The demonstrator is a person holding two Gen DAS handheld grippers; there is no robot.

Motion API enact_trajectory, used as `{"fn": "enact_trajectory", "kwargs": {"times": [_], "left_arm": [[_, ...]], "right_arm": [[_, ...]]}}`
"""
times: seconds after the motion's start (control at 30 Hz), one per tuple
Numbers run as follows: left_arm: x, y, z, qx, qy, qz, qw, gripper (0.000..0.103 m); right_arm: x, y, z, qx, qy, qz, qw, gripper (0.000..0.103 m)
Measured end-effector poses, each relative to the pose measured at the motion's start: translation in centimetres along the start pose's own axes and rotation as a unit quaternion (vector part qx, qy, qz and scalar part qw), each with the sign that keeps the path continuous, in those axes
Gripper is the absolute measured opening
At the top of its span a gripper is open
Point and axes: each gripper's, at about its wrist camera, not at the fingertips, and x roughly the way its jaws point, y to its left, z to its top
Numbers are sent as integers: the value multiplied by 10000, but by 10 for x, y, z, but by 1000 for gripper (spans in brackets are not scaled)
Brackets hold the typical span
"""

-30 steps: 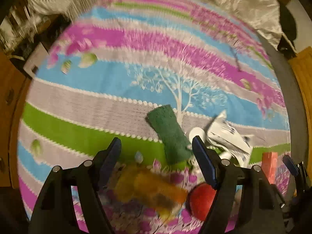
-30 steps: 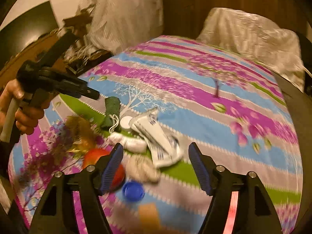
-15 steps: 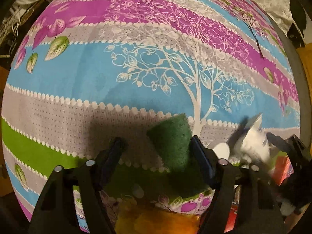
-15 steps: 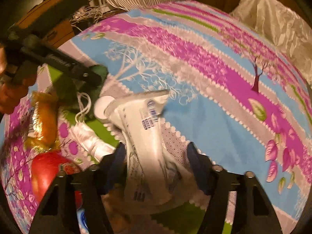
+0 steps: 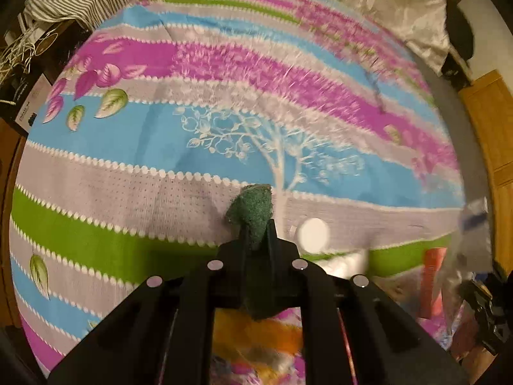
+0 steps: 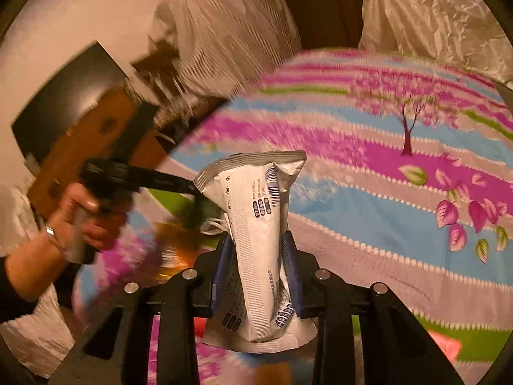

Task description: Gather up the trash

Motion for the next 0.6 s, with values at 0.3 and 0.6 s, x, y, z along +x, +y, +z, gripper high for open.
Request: {"fn": "enact_trajectory", "kwargs": {"times": [0.3, 0.6], "left_arm": [[-93, -16, -36, 97, -573, -563, 9967, 9], [-187, -59, -127, 804, -1115, -1048, 9849, 9]], "right_arm": [[-119, 65, -42, 212, -831, -316, 9958, 34], [-207, 149, -126, 518, -1131, -637, 9902, 34]]}}
